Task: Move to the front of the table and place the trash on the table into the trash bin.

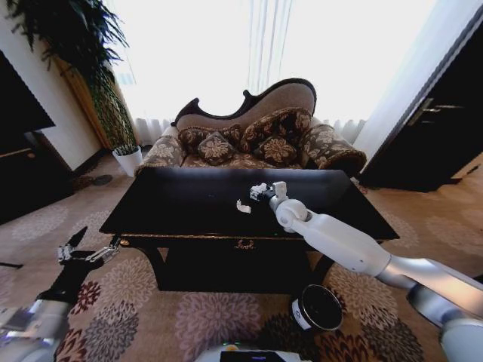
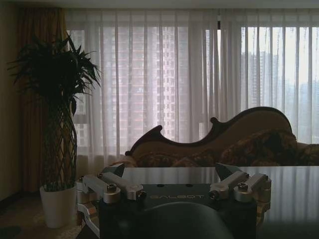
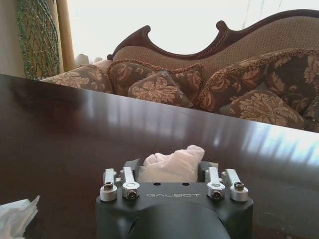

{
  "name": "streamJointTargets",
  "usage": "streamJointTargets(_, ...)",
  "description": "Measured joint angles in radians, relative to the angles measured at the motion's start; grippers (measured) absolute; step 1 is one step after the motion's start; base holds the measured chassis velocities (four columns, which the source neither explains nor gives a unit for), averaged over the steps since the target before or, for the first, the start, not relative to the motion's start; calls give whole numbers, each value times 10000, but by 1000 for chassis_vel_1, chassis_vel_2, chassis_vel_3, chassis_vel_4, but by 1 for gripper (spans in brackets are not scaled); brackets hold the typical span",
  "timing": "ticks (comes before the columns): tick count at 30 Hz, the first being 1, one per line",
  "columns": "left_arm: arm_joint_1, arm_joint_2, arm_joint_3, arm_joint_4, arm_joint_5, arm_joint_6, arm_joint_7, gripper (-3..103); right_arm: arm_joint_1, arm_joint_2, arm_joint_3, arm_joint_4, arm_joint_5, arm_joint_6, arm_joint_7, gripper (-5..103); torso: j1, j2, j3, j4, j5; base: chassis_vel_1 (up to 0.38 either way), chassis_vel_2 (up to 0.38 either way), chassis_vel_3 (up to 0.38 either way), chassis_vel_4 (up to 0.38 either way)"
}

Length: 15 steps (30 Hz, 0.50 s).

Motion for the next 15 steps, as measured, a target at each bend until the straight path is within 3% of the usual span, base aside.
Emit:
streamJointTargets(3, 0, 0, 0, 0, 0, 0, 0, 100, -71, -24, 17, 107, -27, 28, 0, 44, 0, 0, 0, 0, 0, 0, 0, 0, 0)
streamJointTargets(4, 0, 0, 0, 0, 0, 0, 0, 100, -71, -24, 17, 107, -27, 28, 0, 44, 0, 0, 0, 0, 0, 0, 0, 0, 0)
streamJointTargets(6, 0, 0, 0, 0, 0, 0, 0, 100, -103, -83, 49, 164, -80, 34, -26, 34, 0, 0, 0, 1, 0, 0, 0, 0, 0)
streamJointTargets(8, 0, 0, 0, 0, 0, -1, 0, 100, -130, -127, 60, 202, -127, 44, -43, 34, 0, 0, 0, 1, 0, 0, 0, 0, 0)
streamJointTargets(15, 0, 0, 0, 0, 0, 0, 0, 100, -208, -403, 157, 454, -93, 68, -30, 3, 0, 0, 0, 1, 1, 0, 0, 0, 0)
